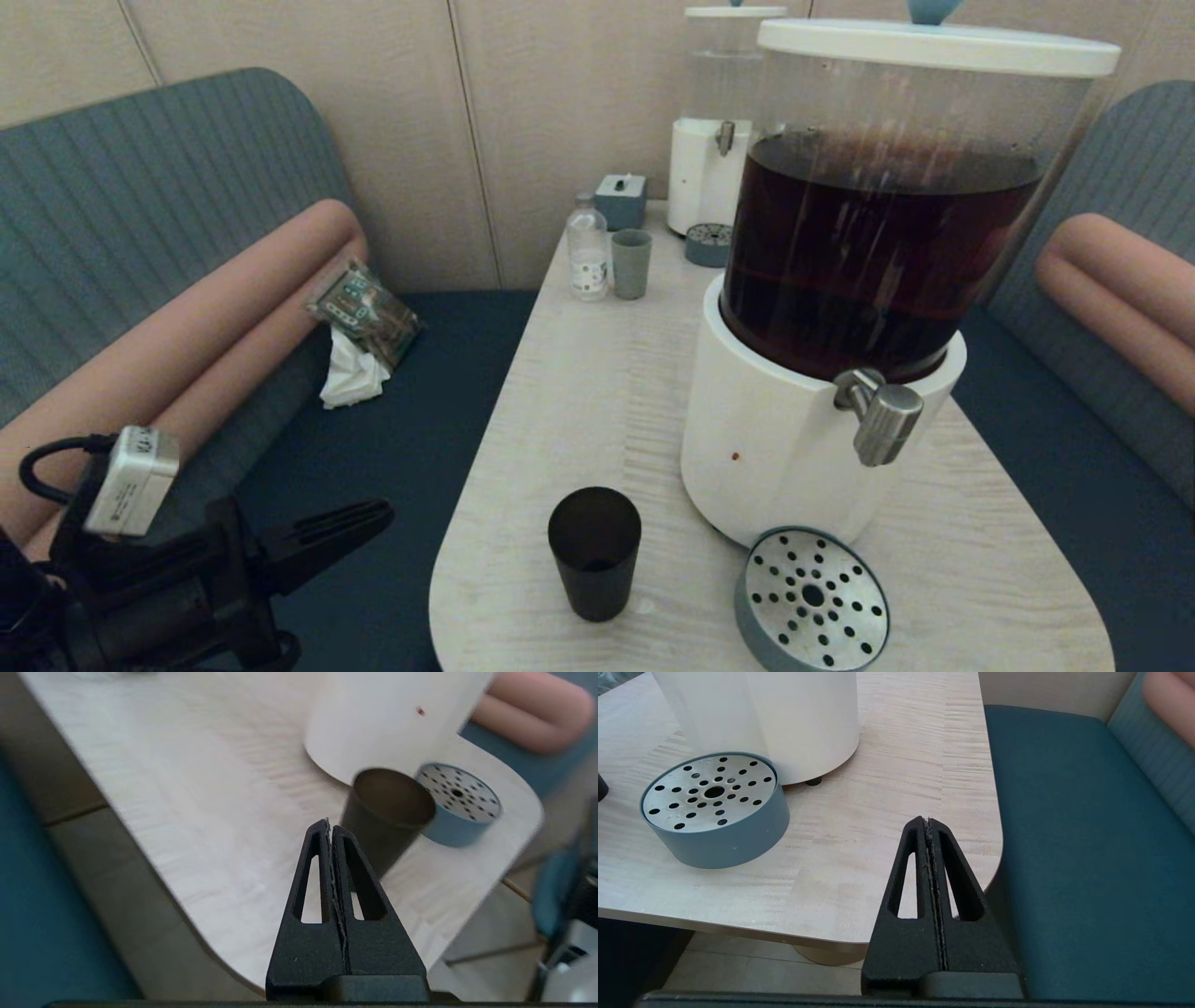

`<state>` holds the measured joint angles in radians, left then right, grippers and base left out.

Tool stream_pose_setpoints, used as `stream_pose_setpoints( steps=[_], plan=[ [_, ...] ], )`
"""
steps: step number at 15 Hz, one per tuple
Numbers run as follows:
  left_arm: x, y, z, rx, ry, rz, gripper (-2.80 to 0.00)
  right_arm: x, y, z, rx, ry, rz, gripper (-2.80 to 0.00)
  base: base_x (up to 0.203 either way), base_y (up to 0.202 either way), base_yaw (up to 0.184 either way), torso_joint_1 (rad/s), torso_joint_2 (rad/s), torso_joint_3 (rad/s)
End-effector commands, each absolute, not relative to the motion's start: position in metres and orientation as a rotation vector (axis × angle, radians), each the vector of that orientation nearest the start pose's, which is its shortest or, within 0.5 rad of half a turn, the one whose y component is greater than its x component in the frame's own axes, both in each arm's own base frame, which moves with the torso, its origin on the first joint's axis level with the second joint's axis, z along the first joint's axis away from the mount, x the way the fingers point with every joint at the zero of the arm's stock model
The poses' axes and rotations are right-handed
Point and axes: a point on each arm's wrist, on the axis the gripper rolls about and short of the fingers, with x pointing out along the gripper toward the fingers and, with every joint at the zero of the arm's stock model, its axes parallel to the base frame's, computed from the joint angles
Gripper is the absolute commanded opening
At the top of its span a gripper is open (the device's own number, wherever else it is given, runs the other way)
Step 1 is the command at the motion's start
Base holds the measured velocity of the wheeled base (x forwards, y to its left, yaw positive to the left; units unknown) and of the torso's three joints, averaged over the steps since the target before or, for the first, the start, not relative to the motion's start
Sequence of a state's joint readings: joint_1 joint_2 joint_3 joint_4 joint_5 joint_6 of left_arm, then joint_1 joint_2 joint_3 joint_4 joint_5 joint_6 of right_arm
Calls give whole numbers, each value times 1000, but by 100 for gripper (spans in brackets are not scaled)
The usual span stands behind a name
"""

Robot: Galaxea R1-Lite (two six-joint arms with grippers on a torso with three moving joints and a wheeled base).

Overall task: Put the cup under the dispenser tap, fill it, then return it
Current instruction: Pick up the cup

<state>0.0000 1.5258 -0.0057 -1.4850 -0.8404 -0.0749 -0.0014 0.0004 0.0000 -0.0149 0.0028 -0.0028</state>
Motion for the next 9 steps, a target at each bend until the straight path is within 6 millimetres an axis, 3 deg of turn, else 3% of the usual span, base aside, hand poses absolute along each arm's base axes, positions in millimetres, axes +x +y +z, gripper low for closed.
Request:
stream_pose_setpoints(
  steps=[1,3,9],
  plan=[
    [176,-17,113,-107,120,-848,-280,-23,0,75,-3,-12,2,-280,0,0,0,0,0,0],
    [186,-17,101,-118,167,-864,-280,-22,0,75,-3,-11,2,-280,0,0,0,0,0,0],
    [188,-19,97,-119,180,-954,-280,-23,0,75,-3,-12,2,-280,0,0,0,0,0,0]
  ],
)
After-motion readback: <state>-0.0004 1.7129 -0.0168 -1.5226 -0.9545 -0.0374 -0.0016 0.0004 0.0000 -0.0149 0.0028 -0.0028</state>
